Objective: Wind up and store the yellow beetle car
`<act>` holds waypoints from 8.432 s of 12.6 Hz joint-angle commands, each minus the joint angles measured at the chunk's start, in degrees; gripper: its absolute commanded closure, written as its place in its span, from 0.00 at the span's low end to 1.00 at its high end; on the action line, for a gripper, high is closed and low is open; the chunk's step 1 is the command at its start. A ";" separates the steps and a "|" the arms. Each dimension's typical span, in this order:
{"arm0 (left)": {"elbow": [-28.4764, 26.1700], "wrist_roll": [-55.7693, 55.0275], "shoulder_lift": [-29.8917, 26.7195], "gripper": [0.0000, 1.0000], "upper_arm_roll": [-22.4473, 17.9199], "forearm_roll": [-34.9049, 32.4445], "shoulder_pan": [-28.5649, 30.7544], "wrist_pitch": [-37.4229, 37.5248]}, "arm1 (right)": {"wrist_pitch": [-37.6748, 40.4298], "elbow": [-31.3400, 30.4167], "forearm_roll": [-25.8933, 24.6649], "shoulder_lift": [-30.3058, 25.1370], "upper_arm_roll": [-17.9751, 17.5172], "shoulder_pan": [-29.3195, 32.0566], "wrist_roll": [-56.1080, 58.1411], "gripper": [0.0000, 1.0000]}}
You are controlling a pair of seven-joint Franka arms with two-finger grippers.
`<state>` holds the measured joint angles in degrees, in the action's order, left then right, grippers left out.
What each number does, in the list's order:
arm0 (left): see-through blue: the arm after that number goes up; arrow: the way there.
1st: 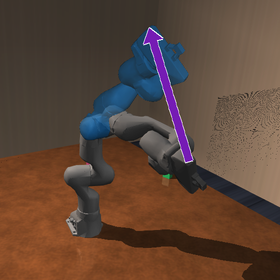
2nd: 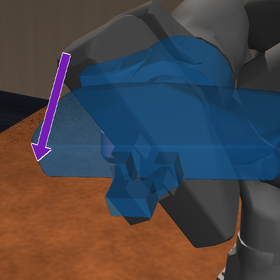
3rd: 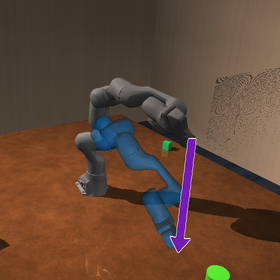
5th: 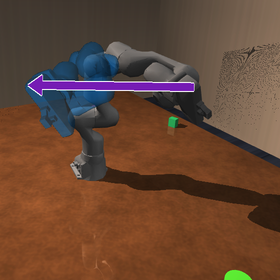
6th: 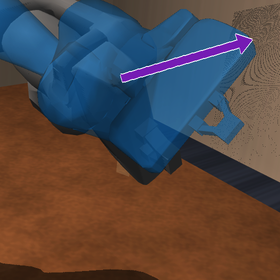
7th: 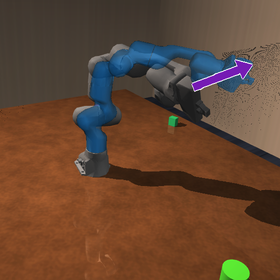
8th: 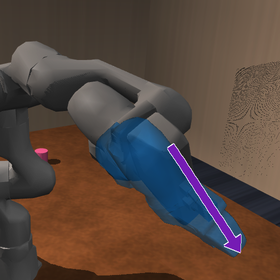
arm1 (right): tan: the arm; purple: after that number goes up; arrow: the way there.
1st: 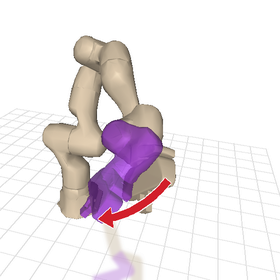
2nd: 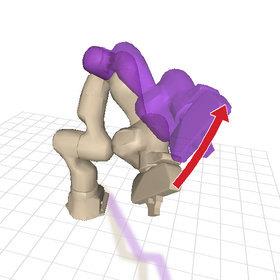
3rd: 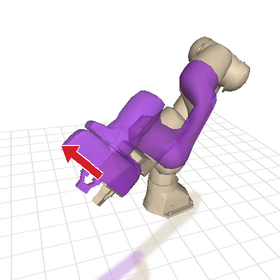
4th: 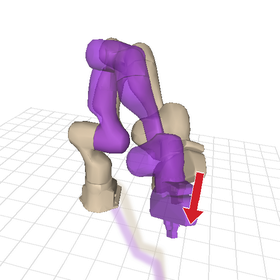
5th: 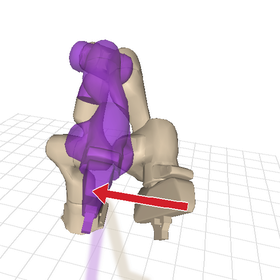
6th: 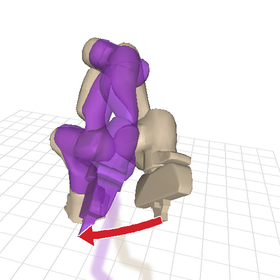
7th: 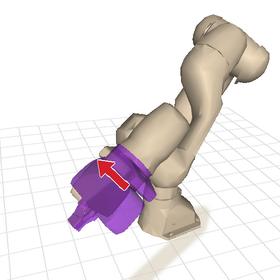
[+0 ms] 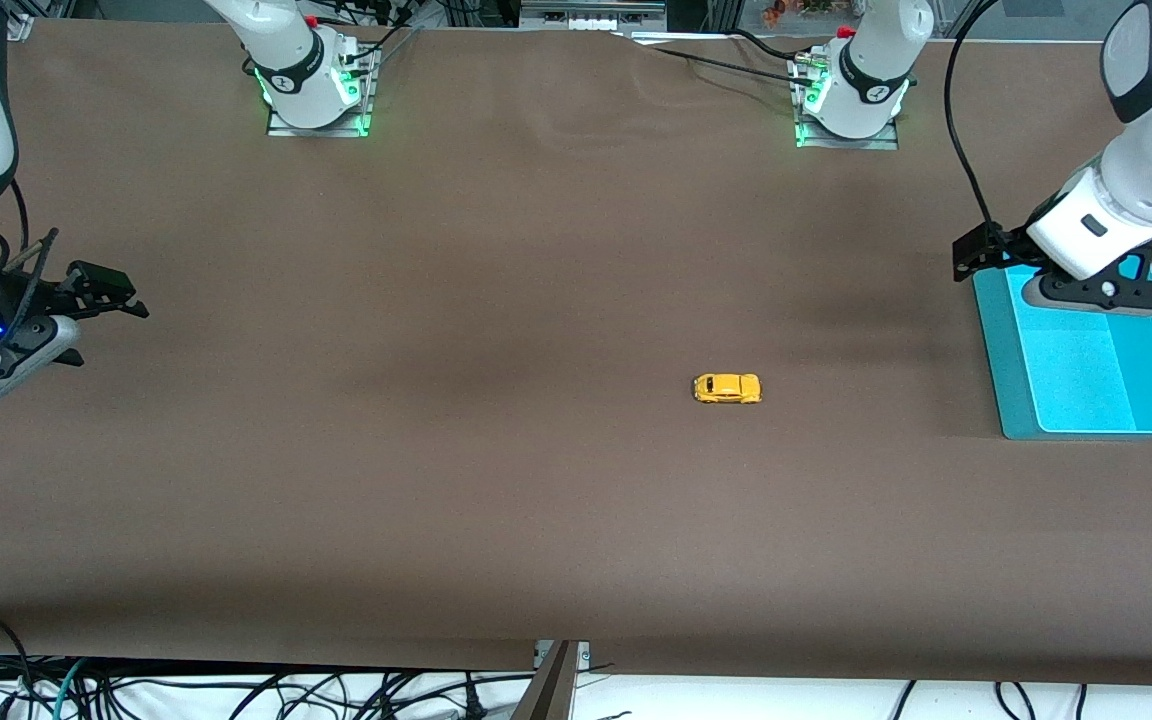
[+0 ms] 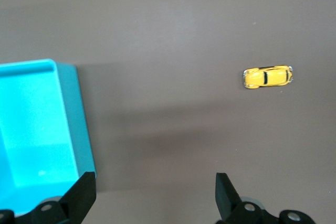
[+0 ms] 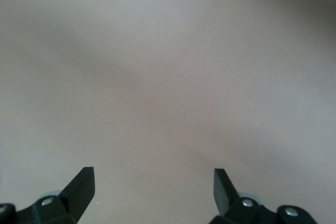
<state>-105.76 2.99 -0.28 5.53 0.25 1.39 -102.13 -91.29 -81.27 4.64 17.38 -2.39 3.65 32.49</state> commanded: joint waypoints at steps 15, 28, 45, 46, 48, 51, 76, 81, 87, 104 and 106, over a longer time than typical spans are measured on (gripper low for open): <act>-3.75 24.85 18.63 0.00 0.53 7.84 -14.56 -19.49 | 0.87 3.22 -12.46 -6.48 -2.97 -1.37 -15.96 0.00; -3.40 60.63 31.83 0.00 0.27 7.31 -21.34 -41.47 | 8.68 1.02 -8.86 -10.44 -2.36 1.00 -27.83 0.00; -3.31 61.52 34.38 1.00 -1.66 7.31 -22.22 -41.83 | 8.15 1.46 -7.81 -9.12 -1.21 1.00 -27.65 0.00; -3.57 61.61 33.68 1.00 -1.75 7.22 -22.05 -41.66 | 8.15 1.38 -7.46 -9.12 -1.21 1.00 -27.65 0.00; -4.97 61.52 29.57 1.00 -2.54 7.14 -19.95 -40.35 | 8.06 1.46 -7.54 -9.12 -1.21 1.00 -27.65 0.00; -5.86 61.52 20.09 1.00 -2.54 6.00 -13.54 -26.16 | 8.06 1.38 -7.54 -9.12 -1.21 0.92 -27.65 0.00; -17.63 112.06 16.09 1.00 -7.73 -9.30 25.94 -22.41 | 8.15 1.38 -7.45 -9.12 -1.12 1.09 -27.57 0.00; -17.72 112.14 21.28 1.00 -7.64 -9.30 27.26 -26.62 | 8.15 1.46 -7.45 -9.12 -1.12 1.18 -27.57 0.00; -17.72 111.88 23.39 0.13 -7.73 -9.21 27.61 -29.18 | 8.06 1.46 -7.45 -9.12 -1.12 1.09 -27.57 0.00; -2.10 87.39 2.22 0.01 -6.94 -6.14 12.78 0.60 | 8.06 1.38 -7.45 -9.12 -1.12 1.18 -27.57 0.00; -0.24 79.84 -0.50 0.01 -5.89 -6.14 9.35 1.75 | 8.06 1.46 -7.45 -9.12 -1.12 1.18 -27.48 0.00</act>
<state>-108.02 88.51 1.26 -0.91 -6.64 13.37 -102.77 -82.91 -79.41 -3.96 8.77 -3.46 4.40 5.21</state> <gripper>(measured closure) 0.013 0.000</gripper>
